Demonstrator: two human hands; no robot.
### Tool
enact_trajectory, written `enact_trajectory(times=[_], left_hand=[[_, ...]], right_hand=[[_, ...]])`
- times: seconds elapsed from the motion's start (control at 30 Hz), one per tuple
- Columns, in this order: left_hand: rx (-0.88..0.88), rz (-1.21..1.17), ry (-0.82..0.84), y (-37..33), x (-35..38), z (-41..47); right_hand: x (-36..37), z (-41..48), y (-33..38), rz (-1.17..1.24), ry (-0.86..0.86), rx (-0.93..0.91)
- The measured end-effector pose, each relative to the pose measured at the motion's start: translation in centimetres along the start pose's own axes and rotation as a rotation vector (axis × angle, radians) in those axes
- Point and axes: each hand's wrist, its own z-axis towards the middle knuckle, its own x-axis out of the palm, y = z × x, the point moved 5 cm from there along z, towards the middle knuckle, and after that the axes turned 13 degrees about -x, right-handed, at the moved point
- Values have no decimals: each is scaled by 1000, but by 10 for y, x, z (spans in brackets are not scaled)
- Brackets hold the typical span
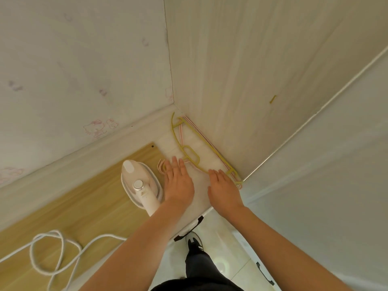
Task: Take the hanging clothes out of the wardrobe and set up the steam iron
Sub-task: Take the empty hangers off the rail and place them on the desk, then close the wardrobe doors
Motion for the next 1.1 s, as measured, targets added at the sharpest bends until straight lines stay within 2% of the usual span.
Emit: enact_trajectory(times=[0.17, 0.43, 0.7, 0.83, 1.1], left_hand=[[159, -31, -98, -5, -12, -39], [518, -109, -252, -11, -22, -115], [787, -184, -488, -36, -34, -200], [813, -314, -394, -52, -32, -231], [846, -469, -387, -108, -30, -309]], right_hand=[[-21, -43, 16, -3, -96, 57], [-61, -134, 43, 30, -286, 198], [-99, -224, 51, 51, -425, 327], [-117, -267, 46, 69, -508, 358], [-145, -351, 17, 83, -609, 337]])
